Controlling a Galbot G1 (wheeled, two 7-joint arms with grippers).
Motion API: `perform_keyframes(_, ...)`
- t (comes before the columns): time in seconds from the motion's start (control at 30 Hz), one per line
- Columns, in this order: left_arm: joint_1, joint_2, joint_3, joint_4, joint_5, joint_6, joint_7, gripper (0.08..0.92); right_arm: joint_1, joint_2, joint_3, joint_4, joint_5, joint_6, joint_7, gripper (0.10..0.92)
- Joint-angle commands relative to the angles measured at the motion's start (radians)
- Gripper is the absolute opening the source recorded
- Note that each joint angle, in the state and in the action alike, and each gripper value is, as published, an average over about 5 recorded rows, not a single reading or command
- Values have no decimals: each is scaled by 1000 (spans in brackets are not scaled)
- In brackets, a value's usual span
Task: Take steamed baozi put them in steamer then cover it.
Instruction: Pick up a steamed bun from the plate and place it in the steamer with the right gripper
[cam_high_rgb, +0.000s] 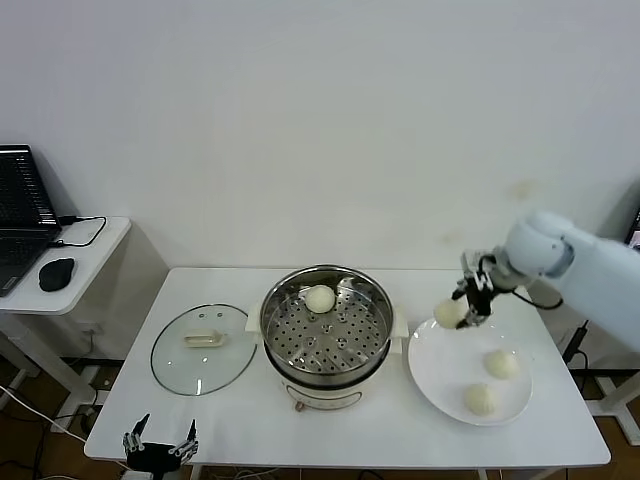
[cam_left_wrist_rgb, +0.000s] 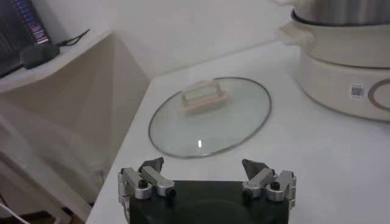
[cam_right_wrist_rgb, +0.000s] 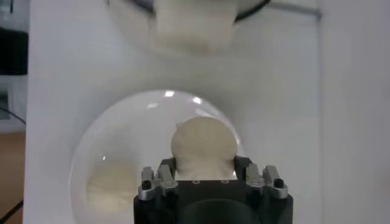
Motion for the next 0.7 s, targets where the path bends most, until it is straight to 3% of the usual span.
perform_keyframes(0.03, -19, 5, -9, -10, 1, -6, -3, 823, 258, 166, -137, 17, 216, -107, -19, 585)
perform_keyframes(0.43, -42, 0, -29, -33, -10, -9, -5, 823, 161, 520, -147, -181, 258, -161, -6, 585)
perform_keyframes(0.7, -52, -17, -29, -63, -17, -4, 0, 823, 81, 666, -176, -301, 240, -161, 7, 583)
